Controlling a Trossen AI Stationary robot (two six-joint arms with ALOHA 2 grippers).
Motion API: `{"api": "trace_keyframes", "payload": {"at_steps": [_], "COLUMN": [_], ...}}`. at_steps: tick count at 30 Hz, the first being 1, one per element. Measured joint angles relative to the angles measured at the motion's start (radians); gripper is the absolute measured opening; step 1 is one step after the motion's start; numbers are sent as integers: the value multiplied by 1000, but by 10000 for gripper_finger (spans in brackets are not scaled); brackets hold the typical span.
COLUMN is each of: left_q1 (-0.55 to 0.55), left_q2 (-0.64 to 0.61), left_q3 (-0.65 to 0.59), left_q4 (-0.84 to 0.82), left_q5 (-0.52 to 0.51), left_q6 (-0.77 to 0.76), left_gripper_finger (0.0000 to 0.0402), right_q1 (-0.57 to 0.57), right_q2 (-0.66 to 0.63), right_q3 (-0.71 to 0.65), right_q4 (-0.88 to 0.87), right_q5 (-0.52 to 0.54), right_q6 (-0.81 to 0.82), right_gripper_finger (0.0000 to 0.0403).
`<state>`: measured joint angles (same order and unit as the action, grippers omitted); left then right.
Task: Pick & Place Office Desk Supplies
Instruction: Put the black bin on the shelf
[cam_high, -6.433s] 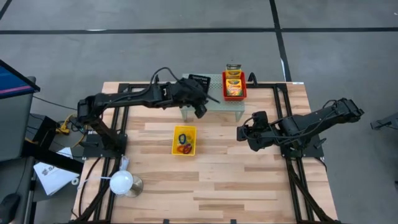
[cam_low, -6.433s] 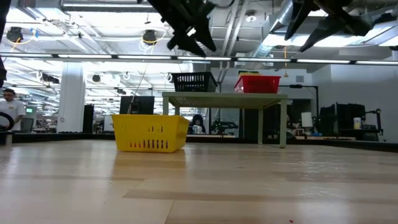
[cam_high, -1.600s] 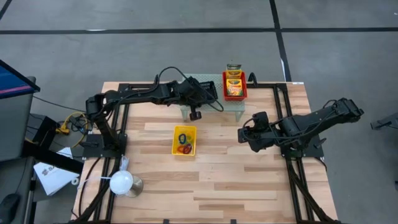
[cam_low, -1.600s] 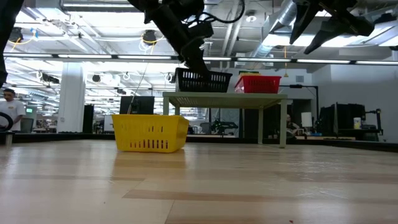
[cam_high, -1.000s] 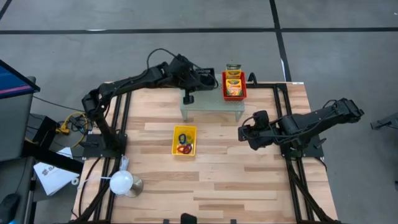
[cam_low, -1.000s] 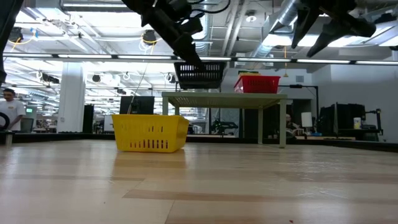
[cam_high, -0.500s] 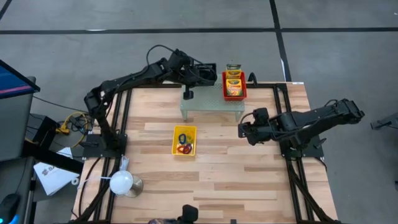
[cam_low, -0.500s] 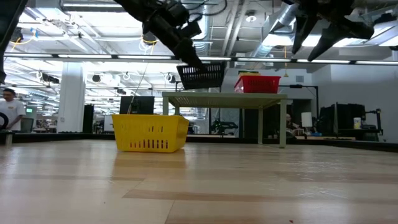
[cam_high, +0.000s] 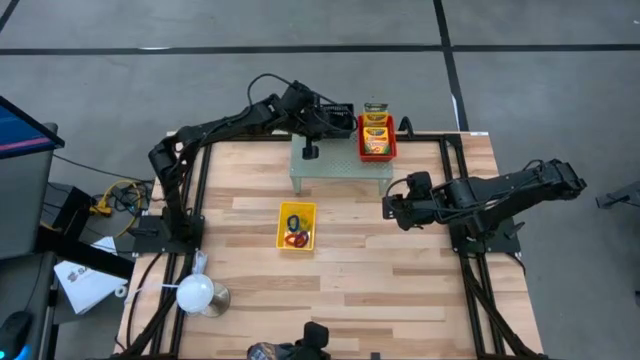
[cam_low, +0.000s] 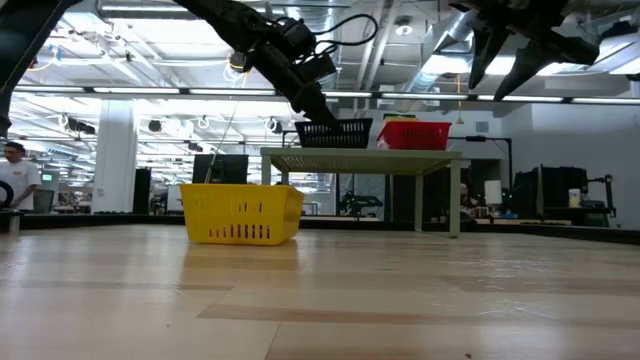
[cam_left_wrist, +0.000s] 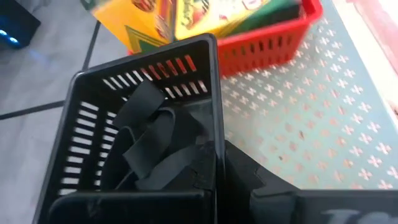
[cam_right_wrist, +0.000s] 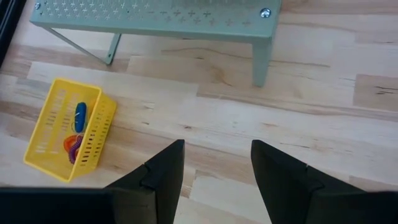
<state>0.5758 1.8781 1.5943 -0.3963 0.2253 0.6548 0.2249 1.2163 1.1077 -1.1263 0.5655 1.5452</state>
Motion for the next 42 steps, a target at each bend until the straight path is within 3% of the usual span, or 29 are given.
{"api": "trace_keyframes", "payload": {"at_steps": [42], "left_q1": [-9], "left_q2": [2], "left_q3": [12], "left_q4": [-41], "left_q5": [-4], "left_q6": [-35], "left_gripper_finger": [5], "right_q1": [-3], "right_q2": [0], "right_q3": [0], "right_q4": [5], "right_q5": [-1], "right_q6": [0], "right_gripper_finger": [182]}}
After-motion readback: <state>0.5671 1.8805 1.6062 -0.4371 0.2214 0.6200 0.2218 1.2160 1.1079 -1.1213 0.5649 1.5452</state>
